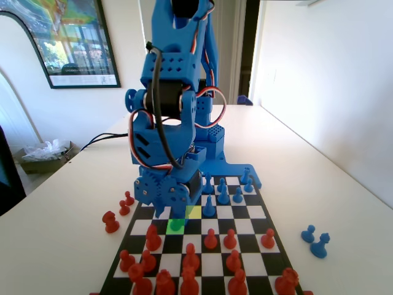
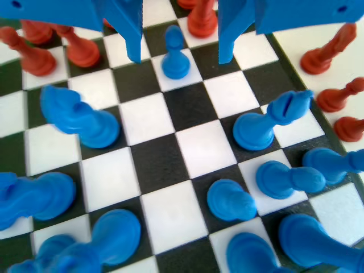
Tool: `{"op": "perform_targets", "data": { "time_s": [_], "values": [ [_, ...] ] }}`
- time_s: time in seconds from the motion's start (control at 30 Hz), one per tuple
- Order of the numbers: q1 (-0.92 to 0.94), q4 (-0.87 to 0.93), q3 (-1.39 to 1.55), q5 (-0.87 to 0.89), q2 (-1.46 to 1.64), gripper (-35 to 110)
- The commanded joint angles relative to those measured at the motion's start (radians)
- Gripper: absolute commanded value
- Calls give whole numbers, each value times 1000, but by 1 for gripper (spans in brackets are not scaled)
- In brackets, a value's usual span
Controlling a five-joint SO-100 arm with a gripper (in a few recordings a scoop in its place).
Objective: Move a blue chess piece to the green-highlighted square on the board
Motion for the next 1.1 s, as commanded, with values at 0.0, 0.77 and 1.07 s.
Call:
{"op": "perform_targets", "data": {
  "time_s": [0.0, 0.77, 1.07],
  "values": [
    [-5, 40, -52, 3, 84, 15],
    [-28, 482, -140, -40, 448, 1],
    [-74, 744, -189, -80, 687, 1]
  ]
}}
